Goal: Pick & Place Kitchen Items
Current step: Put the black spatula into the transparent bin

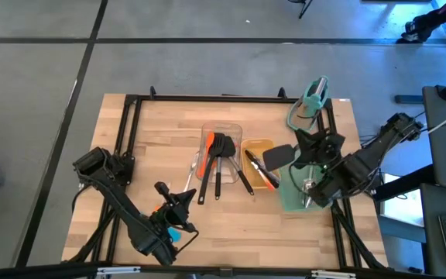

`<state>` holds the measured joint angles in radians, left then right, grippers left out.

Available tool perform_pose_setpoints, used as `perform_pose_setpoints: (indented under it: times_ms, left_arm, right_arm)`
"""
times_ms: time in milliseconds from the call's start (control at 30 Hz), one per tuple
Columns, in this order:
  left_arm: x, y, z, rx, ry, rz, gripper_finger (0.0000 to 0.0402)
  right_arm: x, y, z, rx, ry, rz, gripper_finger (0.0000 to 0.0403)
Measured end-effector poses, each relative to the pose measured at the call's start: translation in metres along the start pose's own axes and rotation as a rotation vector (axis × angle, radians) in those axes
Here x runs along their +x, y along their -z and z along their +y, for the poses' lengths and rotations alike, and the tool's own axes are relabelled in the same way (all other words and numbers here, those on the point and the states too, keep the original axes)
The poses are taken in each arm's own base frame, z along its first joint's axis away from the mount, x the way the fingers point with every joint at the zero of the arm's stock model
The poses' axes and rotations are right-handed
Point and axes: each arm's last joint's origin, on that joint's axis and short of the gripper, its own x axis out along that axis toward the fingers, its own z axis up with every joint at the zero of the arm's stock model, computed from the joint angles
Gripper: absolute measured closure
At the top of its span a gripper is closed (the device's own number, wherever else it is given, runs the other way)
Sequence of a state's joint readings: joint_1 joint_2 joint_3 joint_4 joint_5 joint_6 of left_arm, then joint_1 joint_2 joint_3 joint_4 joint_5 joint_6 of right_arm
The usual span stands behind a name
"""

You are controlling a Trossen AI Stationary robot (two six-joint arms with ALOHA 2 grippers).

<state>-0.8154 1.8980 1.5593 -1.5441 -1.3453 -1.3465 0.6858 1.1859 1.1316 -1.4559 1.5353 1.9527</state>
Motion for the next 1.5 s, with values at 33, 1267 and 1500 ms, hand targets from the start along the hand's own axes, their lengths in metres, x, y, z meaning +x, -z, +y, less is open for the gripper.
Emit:
perform_pose_setpoints:
  times_ms: [33, 1267, 1500]
  left_arm:
    - [0.000, 0.000, 0.000, 0.004, 0.000, 0.000, 0.0399]
    - [0.093, 0.005, -0.029, 0.014, -0.255, -0.078, 0.0389]
    - [0.099, 0.002, -0.037, 0.026, -0.269, -0.081, 0.0399]
  right_arm:
    - [0.000, -0.001, -0.006, 0.024, 0.000, -0.004, 0.0348]
    - [0.063, 0.053, -0.005, 0.097, 0.255, -0.177, 0.0349]
    - [0.057, 0.054, 0.029, 0.040, 0.205, -0.142, 0.0349]
